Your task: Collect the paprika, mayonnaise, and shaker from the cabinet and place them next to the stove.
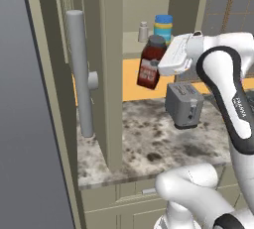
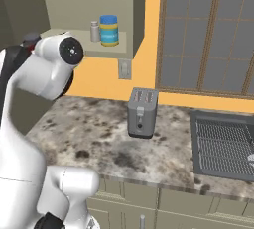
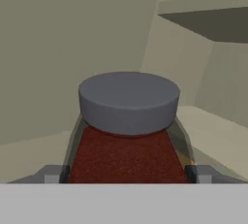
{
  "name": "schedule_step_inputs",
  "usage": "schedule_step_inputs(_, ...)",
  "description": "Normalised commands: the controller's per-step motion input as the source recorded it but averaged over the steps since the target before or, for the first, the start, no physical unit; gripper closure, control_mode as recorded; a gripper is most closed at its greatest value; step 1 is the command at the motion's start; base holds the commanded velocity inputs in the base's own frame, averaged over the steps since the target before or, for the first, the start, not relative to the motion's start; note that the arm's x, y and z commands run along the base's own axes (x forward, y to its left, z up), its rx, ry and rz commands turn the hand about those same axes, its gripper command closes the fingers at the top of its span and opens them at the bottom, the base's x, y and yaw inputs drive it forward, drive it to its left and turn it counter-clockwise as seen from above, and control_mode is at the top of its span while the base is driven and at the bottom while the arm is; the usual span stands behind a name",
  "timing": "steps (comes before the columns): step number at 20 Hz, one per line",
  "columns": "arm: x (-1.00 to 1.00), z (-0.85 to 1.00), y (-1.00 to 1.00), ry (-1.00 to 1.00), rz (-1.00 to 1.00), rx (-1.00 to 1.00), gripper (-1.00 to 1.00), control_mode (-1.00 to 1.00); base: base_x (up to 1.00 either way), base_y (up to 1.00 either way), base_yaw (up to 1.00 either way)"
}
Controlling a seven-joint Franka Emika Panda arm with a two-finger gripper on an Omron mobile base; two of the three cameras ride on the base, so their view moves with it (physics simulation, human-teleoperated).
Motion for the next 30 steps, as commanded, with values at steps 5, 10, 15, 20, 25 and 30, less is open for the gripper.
schedule_step_inputs(5, -0.82, -0.68, -0.06, 0.03, 0.00, -0.04, 1.00, -1.00, 0.00, 0.00, 0.00)
schedule_step_inputs(10, -0.18, -0.10, -0.05, 0.00, 0.00, 0.01, 1.00, 1.00, -0.71, -0.62, -0.20)
schedule_step_inputs(15, 0.00, 0.00, 0.00, 0.00, 0.00, 0.00, 1.00, 1.00, -0.26, -1.00, -0.20)
schedule_step_inputs(20, 0.00, 0.00, 0.00, 0.00, 0.00, 0.00, 1.00, 1.00, 0.00, -1.00, -0.14)
schedule_step_inputs(25, 0.00, 0.00, 0.00, 0.00, 0.00, 0.00, 1.00, 1.00, -0.07, -1.00, -0.14)
schedule_step_inputs(30, 0.00, 0.00, 0.00, 0.00, 0.00, 0.00, 1.00, 1.00, -0.13, -1.00, -0.14)
